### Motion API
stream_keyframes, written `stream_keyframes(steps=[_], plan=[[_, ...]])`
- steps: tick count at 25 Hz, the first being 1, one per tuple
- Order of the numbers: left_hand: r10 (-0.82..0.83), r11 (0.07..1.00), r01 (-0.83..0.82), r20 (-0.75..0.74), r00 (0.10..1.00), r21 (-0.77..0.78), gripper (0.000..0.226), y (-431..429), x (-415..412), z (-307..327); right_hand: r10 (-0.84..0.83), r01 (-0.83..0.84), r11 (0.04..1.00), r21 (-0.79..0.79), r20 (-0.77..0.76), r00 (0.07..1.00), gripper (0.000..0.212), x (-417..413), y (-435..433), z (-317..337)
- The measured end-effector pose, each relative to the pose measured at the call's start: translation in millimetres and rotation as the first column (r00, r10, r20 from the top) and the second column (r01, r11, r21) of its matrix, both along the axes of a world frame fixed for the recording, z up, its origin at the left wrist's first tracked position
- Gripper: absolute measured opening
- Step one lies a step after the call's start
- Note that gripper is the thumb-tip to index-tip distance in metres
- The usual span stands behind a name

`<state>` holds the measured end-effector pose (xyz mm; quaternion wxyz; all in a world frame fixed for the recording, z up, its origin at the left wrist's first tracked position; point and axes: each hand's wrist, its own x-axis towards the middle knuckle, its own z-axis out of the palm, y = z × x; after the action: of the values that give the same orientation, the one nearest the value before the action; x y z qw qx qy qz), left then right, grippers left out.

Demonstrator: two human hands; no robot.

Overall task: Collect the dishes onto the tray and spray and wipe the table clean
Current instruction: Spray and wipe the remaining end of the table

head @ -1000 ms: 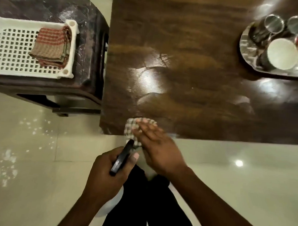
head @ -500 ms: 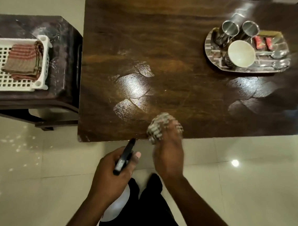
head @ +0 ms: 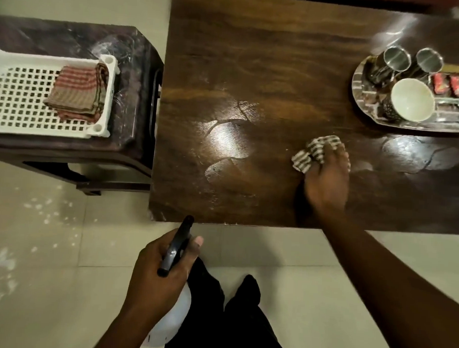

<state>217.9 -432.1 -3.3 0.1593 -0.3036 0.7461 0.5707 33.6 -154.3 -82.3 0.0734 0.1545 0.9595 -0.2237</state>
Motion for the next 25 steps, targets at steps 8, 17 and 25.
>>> stream_keyframes(steps=[8,17,25], plan=[[0.146,0.986,-0.149,-0.039,0.988,-0.072,0.016,-42.5,4.5,0.1,0.792,-0.792,0.602,-0.1,-0.045,0.608,0.068,102.8,-235.4,-8.3],[0.133,0.979,-0.14,-0.058,0.989,-0.145,0.014,-50.5,13.7,13.4,0.839,-0.842,0.524,-0.129,-0.093,0.536,0.075,134.3,-100.4,-14.2],[0.172,0.965,-0.221,-0.292,0.941,-0.143,0.043,-11.7,-41.0,29.4,0.233,-0.251,0.888,-0.386,-0.094,0.968,0.066,141.6,-3.6,18.0]])
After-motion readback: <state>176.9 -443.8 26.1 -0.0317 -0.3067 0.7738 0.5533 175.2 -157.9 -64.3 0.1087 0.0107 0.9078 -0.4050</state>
